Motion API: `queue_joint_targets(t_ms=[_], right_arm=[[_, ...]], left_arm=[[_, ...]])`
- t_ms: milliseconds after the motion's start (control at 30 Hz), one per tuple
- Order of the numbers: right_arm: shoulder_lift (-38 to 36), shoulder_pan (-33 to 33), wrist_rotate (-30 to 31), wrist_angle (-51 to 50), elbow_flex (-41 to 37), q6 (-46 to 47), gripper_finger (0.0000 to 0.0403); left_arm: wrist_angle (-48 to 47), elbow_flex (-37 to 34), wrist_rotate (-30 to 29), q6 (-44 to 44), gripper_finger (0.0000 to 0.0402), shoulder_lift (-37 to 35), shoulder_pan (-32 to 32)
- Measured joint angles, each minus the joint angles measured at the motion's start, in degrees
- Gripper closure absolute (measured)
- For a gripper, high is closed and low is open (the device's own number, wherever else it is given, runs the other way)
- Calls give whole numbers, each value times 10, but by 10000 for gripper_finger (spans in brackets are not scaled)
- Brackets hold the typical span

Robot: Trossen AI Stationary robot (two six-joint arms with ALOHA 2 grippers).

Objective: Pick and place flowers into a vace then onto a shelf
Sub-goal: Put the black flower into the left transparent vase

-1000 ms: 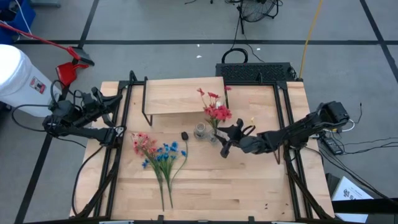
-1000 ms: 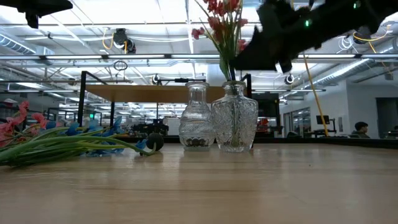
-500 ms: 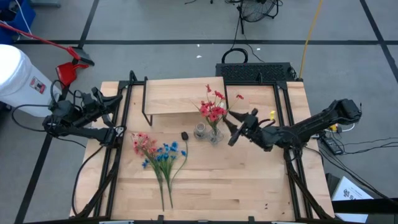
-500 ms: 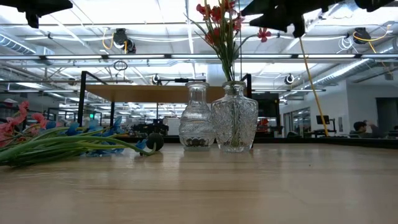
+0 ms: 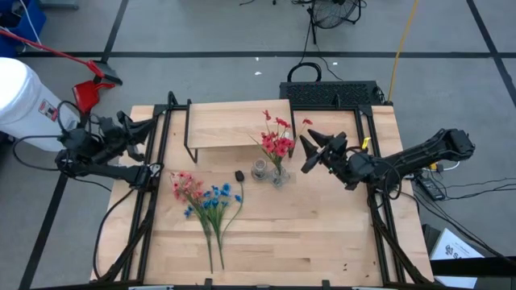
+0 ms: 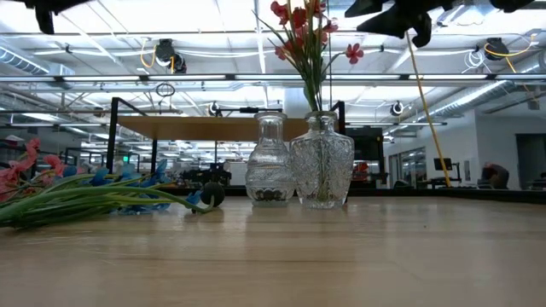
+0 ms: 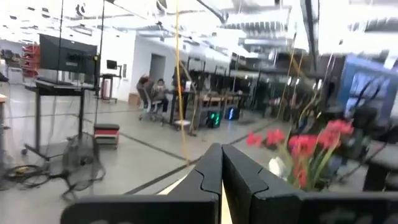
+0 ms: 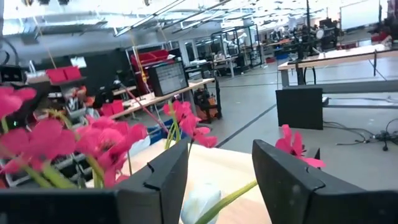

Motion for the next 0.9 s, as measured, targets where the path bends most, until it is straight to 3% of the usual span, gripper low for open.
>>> queue_joint_targets(t_ms=[167, 333, 433, 600, 800, 900], right_arm=[[0, -2, 0, 18, 0, 12, 234], [0, -2, -1, 17, 0, 1, 234], [0, -2, -1, 15, 0, -17, 234], [-7, -1, -4, 15, 0, -28, 234], [-28, 7, -3, 14, 0, -97, 234], [-37, 7, -2, 15, 0, -130, 234]], left_arm=[[174, 0, 52, -167, 392, 15, 0], [326, 1, -18, -139, 392, 19, 1], [349, 0, -47, -208, 392, 25, 1], [343, 1, -66, -243, 392, 38, 0], [350, 0, -58, -320, 392, 198, 0], [371, 0, -21, -353, 392, 287, 0]])
